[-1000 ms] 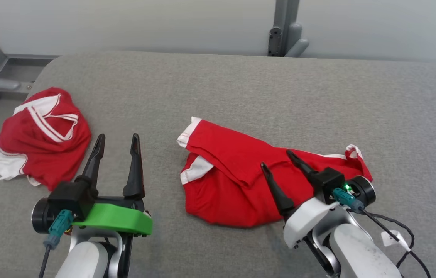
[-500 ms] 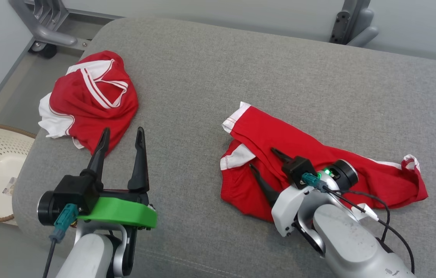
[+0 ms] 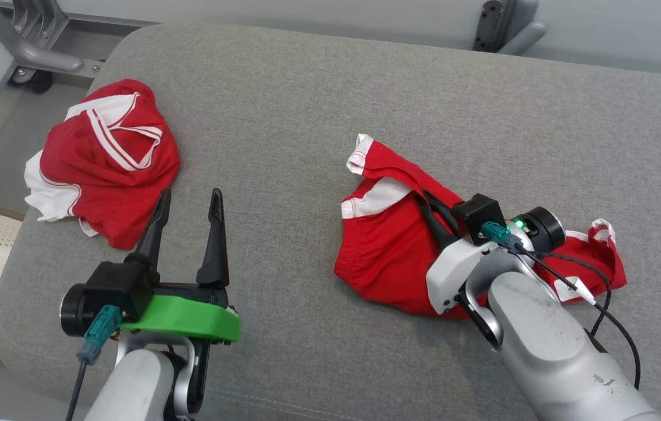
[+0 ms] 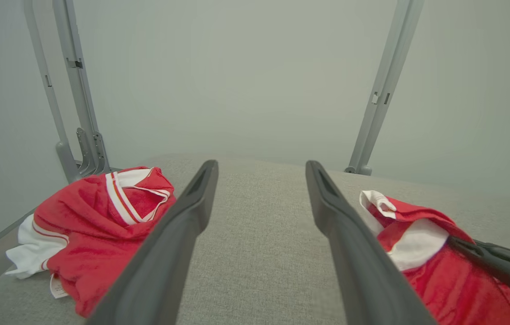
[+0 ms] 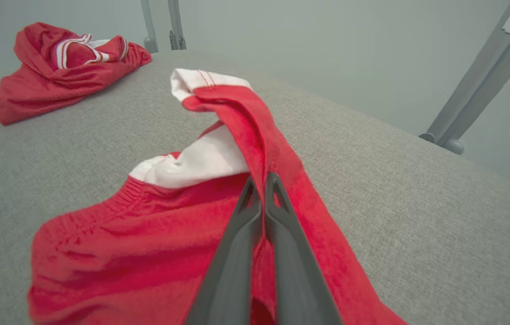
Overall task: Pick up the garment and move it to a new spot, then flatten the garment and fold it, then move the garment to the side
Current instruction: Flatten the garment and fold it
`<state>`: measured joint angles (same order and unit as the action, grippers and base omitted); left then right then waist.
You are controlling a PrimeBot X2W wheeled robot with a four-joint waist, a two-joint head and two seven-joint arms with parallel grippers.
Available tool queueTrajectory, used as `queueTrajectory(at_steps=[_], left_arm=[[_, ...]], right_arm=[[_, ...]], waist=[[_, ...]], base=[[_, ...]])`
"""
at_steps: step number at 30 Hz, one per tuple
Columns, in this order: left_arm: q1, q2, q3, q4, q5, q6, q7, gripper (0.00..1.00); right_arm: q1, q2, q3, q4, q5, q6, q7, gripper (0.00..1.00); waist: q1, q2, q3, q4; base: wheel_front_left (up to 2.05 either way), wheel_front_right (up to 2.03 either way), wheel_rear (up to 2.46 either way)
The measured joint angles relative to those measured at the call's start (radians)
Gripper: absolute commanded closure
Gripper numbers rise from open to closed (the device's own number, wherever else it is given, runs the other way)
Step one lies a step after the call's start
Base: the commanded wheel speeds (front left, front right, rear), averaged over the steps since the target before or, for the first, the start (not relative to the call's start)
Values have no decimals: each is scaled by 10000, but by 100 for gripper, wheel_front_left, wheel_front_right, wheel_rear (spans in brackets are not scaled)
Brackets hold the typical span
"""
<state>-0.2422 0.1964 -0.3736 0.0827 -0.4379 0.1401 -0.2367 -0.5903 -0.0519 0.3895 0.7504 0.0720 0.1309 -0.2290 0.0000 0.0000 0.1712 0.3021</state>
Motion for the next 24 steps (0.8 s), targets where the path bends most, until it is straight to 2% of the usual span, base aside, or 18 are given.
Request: queueTrajectory(at_steps=[7, 14, 17, 24], left_arm=[[-7, 81, 50, -15, 0, 25, -21, 0], [-7, 198, 21, -132, 2, 54, 61, 0], [-51, 244, -12, -188, 17, 54, 125, 0], [-127, 330, -107, -251, 42, 82, 247, 0]], right_arm=[[268, -15, -422, -1321, 662, 0, -17, 100], [2059, -169, -1250, -2892, 1302, 0, 617, 100], [2685, -165, -1916, -3127, 1461, 0, 769, 100], [3001, -42, -2708, -2974, 1705, 0, 777, 100]], waist=[[0, 0, -13, -513], [0, 0, -25, -1146], [0, 0, 10, -1395], [0, 0, 97, -1828]], base=[[0, 0, 0], [0, 0, 0], [0, 0, 0], [0, 0, 0]])
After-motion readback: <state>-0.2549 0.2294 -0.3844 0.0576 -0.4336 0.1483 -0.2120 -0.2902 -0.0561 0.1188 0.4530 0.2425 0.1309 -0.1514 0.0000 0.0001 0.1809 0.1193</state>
